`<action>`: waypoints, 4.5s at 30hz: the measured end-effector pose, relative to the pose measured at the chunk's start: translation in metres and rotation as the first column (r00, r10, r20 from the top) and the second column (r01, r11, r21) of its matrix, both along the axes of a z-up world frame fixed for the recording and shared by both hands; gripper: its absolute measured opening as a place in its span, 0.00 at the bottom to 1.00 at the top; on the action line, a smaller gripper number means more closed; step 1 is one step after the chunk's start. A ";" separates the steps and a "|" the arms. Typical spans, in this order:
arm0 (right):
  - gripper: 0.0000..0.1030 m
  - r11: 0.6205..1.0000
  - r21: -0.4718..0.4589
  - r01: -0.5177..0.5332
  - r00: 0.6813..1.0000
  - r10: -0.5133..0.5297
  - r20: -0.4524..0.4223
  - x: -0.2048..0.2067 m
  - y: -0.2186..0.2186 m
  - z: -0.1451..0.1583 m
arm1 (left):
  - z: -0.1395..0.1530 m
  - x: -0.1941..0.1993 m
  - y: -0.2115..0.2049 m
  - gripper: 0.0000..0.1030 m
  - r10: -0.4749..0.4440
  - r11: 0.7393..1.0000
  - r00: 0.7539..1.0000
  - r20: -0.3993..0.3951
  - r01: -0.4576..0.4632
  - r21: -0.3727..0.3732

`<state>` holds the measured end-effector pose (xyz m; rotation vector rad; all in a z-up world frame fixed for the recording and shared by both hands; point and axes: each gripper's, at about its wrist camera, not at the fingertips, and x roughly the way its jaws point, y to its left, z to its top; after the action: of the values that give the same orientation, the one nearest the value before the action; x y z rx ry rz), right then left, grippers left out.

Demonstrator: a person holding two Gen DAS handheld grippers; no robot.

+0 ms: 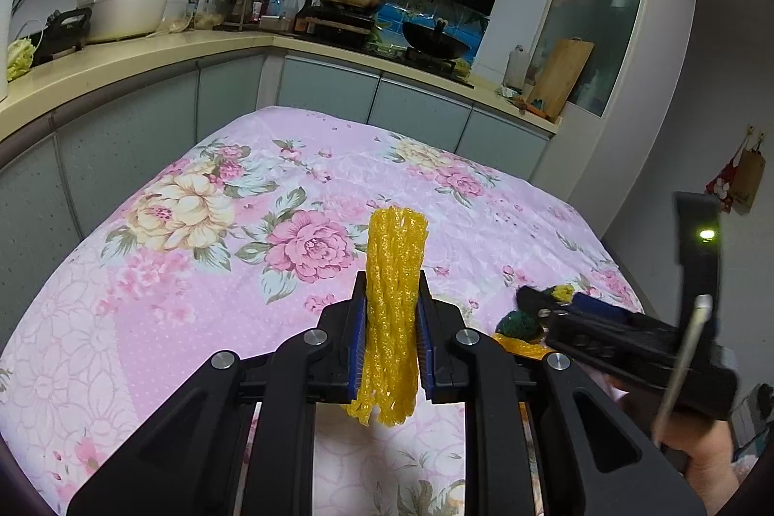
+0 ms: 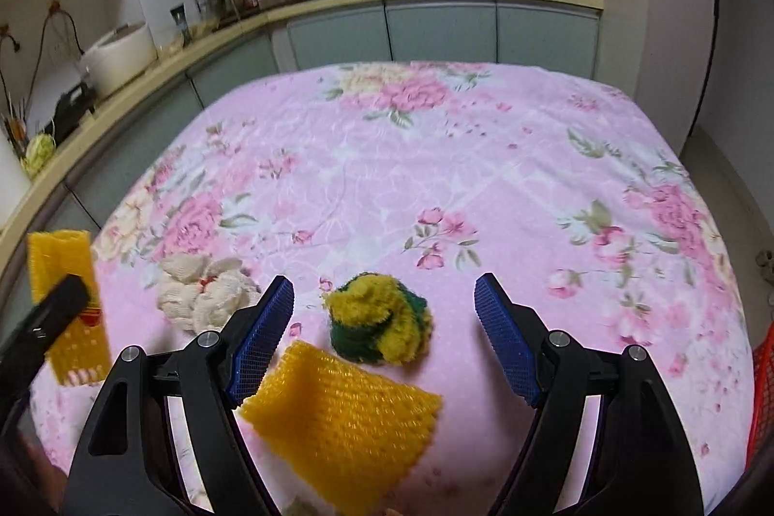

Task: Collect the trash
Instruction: 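Grasp a yellow foam net with the left tool while the right tool grasps the green-yellow scrubber, then carry the foam net and scrubber toward the red basket with both tools, then open both tools to drop the foam net and scrubber into the basket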

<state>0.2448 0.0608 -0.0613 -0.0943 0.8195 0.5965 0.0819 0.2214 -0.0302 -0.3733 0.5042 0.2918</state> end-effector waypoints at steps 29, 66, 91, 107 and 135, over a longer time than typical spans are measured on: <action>0.36 0.994 0.107 0.014 0.989 -0.029 0.145 -0.033 -0.038 0.050 | 0.014 -0.005 -0.028 0.16 -0.021 0.994 1.000 0.017 0.020 0.103; 0.36 0.941 0.252 0.227 0.899 -0.302 0.319 -0.074 -0.208 0.108 | 0.060 0.028 -0.176 0.16 -0.303 0.906 0.949 0.090 0.257 0.337; 0.36 0.824 0.228 0.518 0.790 -0.563 0.243 -0.061 -0.319 0.082 | 0.036 0.081 -0.288 0.16 -0.547 0.816 0.837 0.022 0.528 0.236; 0.37 0.744 0.207 0.635 0.743 -0.662 0.098 -0.035 -0.366 0.056 | 0.014 0.122 -0.343 0.16 -0.711 0.697 0.702 -0.052 0.712 0.084; 0.58 0.672 0.188 0.717 0.693 -0.716 -0.086 -0.014 -0.397 0.024 | -0.014 0.136 -0.372 0.73 -0.736 0.668 0.663 -0.137 0.744 0.006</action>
<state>0.2305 -0.3359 -0.0370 0.4196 0.7181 -0.0824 0.2174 -0.1503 -0.0444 -0.0592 0.7292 -0.4809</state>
